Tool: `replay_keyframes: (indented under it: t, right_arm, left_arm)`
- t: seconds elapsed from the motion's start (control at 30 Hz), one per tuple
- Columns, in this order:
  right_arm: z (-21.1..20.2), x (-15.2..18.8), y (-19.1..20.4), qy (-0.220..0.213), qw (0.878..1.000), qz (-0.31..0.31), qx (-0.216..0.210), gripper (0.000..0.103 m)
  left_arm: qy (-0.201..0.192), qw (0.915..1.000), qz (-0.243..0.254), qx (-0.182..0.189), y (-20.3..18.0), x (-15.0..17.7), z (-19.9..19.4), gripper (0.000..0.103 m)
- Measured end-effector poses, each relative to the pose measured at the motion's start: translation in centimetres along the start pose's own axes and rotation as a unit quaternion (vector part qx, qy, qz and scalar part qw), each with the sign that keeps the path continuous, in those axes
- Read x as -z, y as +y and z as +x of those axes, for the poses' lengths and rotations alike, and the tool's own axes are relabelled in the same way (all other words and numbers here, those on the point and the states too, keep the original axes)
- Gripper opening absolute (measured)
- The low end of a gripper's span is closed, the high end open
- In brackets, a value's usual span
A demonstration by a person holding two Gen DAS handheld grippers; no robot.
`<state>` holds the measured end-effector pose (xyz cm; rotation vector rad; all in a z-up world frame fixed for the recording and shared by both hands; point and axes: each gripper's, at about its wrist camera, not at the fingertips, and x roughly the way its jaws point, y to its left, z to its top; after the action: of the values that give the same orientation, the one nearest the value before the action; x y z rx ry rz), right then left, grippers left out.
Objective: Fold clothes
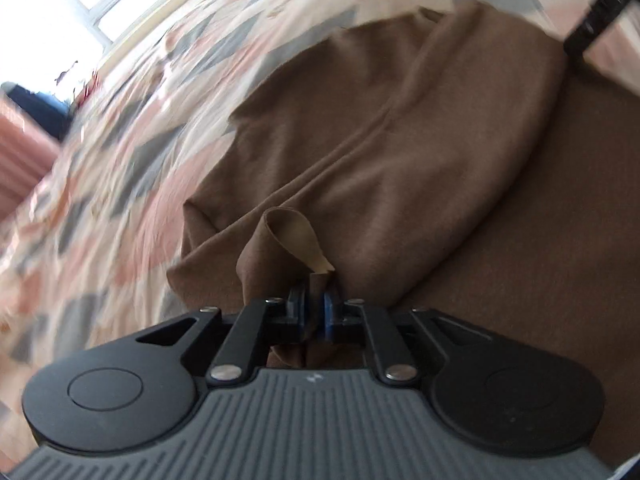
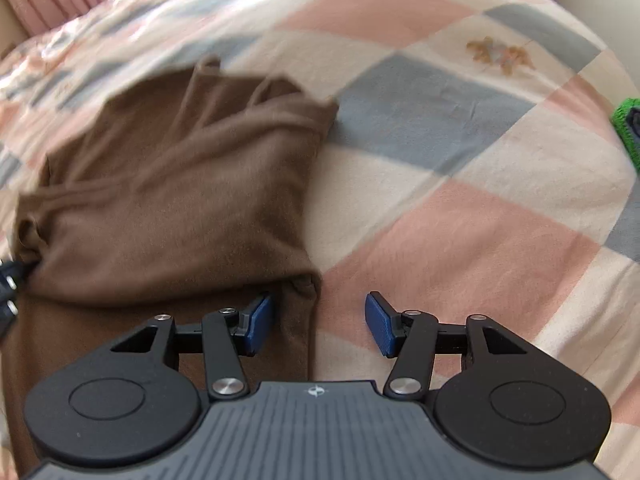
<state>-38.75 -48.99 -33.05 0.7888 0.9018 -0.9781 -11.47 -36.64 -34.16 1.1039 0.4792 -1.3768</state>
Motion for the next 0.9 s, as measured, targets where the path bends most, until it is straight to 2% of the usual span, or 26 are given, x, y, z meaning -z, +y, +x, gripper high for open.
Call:
replay_keyframes:
  t: [0.07, 0.1, 0.17, 0.2, 0.27, 0.33, 0.37, 0.47, 0.6, 0.7, 0.77, 0.8, 0.83, 0.87, 0.9]
  right_arm:
    - [-1.2, -0.5, 0.4, -0.028, 1.000, 0.004, -0.012, 0.053]
    - [-1.6, -0.8, 0.8, -0.037, 0.999, 0.003, -0.021, 0.053]
    - [-1.9, -1.4, 1.7, -0.051, 0.998, -0.001, -0.041, 0.053]
    - [-2.0, -1.6, 2.2, -0.056, 0.997, -0.005, -0.051, 0.053]
    - [-1.5, -2.1, 3.2, -0.056, 0.996, -0.018, -0.061, 0.053]
    - [-0.6, -2.3, 4.0, -0.045, 0.996, -0.029, -0.066, 0.052]
    - [0.0, -2.2, 4.3, -0.035, 0.997, -0.035, -0.064, 0.052]
    - [1.5, -1.8, 4.8, -0.006, 0.997, -0.049, -0.055, 0.051]
    - [0.9, -1.6, 5.4, -0.014, 0.997, -0.061, -0.054, 0.051]
    - [0.0, -1.9, 8.1, -0.039, 0.989, -0.127, -0.066, 0.051]
    - [-0.2, -1.9, 10.7, -0.050, 0.978, -0.181, -0.088, 0.050]
    - [0.0, -1.9, 12.1, -0.050, 0.973, -0.204, -0.098, 0.048]
    - [0.5, -1.9, 13.4, -0.045, 0.969, -0.216, -0.108, 0.039]
    - [1.1, -1.9, 14.6, -0.039, 0.966, -0.227, -0.118, 0.029]
    - [1.7, -2.0, 15.4, -0.033, 0.965, -0.226, -0.132, 0.027]
  left_arm:
    - [-0.013, 0.9948, -0.086, 0.053, 2.9, 0.1, -1.4, 0.016]
    - [-0.023, 0.9870, -0.133, 0.087, 4.4, 0.1, -2.1, 0.016]
    - [-0.048, 0.9633, -0.223, 0.143, 7.2, 0.6, -3.1, 0.016]
    - [-0.060, 0.9517, -0.261, 0.151, 8.3, 1.0, -3.3, 0.016]
    - [-0.084, 0.9246, -0.333, 0.165, 10.3, 1.9, -3.6, 0.012]
    - [-0.095, 0.9006, -0.394, 0.157, 11.8, 3.3, -2.9, 0.006]
    - [-0.091, 0.8850, -0.430, 0.155, 12.4, 4.1, -2.4, 0.006]
    - [-0.080, 0.8261, -0.533, 0.166, 14.0, 7.2, -1.5, 0.006]
    - [-0.052, 0.7700, -0.621, 0.137, 15.1, 11.7, -2.4, 0.009]
    - [-0.026, 0.7461, -0.650, 0.141, 16.2, 13.7, -1.9, 0.009]
    - [-0.016, 0.7303, -0.666, 0.153, 17.0, 14.6, -1.5, 0.016]
    - [-0.018, 0.7198, -0.674, 0.167, 17.2, 14.7, -1.2, 0.023]
    - [-0.020, 0.7098, -0.681, 0.177, 17.2, 14.7, -1.0, 0.031]
    - [-0.020, 0.7009, -0.689, 0.183, 16.9, 14.7, -1.0, 0.035]
    - [-0.020, 0.6938, -0.695, 0.187, 16.5, 14.8, -0.9, 0.036]
